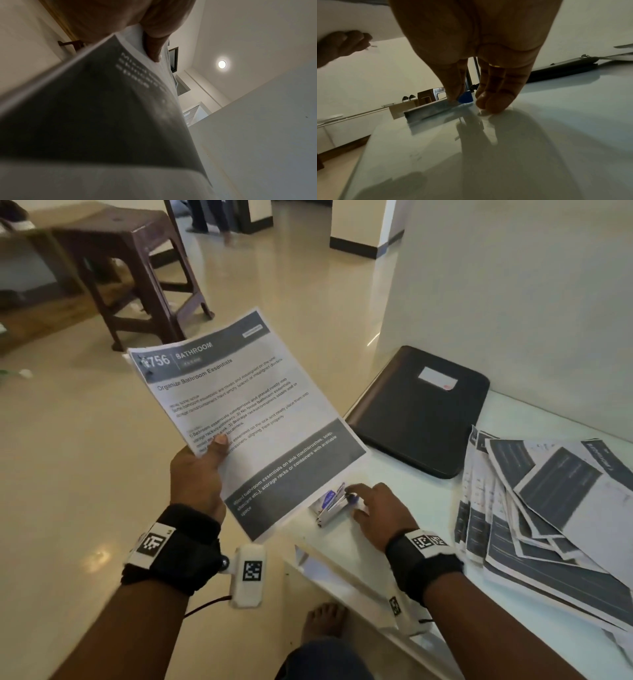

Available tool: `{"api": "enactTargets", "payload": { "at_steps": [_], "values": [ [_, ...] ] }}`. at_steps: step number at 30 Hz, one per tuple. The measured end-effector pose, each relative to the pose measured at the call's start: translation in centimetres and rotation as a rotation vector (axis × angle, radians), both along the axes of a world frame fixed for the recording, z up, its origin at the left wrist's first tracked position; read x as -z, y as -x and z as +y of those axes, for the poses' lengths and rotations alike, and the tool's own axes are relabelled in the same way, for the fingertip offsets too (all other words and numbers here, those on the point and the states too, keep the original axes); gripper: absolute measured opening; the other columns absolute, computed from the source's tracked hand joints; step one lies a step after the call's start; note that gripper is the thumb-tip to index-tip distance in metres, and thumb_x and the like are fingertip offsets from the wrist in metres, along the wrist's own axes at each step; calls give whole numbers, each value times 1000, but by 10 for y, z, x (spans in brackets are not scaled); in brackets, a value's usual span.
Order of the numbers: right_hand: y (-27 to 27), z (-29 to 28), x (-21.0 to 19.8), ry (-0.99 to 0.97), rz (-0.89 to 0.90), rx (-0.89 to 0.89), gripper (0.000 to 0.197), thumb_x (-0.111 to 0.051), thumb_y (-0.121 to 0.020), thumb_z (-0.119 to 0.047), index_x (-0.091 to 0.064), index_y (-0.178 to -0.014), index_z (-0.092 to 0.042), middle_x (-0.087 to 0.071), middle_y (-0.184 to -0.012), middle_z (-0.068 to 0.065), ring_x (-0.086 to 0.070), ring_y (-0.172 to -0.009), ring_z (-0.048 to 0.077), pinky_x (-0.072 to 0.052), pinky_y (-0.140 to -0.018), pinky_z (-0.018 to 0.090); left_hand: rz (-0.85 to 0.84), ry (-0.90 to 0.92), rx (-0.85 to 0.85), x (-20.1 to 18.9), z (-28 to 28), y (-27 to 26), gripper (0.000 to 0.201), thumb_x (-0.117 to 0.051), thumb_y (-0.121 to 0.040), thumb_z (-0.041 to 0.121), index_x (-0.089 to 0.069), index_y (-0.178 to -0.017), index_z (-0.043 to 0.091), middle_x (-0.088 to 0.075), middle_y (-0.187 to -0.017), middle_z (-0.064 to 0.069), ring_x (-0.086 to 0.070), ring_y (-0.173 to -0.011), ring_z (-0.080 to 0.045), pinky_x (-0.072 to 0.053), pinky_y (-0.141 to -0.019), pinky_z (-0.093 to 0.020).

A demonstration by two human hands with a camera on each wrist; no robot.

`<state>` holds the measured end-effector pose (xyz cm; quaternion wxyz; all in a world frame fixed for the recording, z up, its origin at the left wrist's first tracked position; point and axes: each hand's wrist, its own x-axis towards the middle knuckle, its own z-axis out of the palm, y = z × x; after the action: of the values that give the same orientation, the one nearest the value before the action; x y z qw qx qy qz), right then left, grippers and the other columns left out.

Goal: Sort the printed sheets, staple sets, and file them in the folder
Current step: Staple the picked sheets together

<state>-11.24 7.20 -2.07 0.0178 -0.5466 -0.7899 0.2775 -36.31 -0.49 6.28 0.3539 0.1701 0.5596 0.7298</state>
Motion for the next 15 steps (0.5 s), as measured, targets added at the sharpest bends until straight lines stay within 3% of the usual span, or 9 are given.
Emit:
{"api": "enactTargets", "payload": {
  "at_steps": [4,8,12,15],
  "values": [
    [-18,1,-3,-42,-93,-1,19,-55,-91,-39,-52,-110,-36,-50,-116,-2,-59,-95,19,-53,-85,33,19,-13,23,-3,0,1,26,-59,-93,12,-60,-118,18,-71,-112,1,-70,-98,-17,-58,-77,-28],
    [-15,4,-7,-41,-77,-3,36,-64,-85,-44,-48,-115,-36,-50,-121,-4,-59,-98,19,-52,-85,33,28,-28,25,-5,-2,-4,27,-58,-93,12,-60,-119,18,-71,-111,3,-70,-95,-15,-59,-77,-28],
    [-5,0,-9,-154,-52,-70,48,-67,-84,-31,-41,-123,-39,-40,-134,-7,-57,-102,23,-53,-77,34,8,-28,33,-7,-5,-8,23,-57,-94,11,-62,-115,20,-70,-115,0,-70,-99,-18,-59,-80,-31],
    [-3,-3,-9,-178,-128,-185,38,-59,-90,-25,-48,-124,-40,-34,-142,-5,-50,-114,25,-54,-79,38,-23,-39,49,-9,-4,-12,27,-54,-95,10,-59,-121,16,-68,-120,-4,-67,-104,-22,-57,-86,-35]
  ]
}}
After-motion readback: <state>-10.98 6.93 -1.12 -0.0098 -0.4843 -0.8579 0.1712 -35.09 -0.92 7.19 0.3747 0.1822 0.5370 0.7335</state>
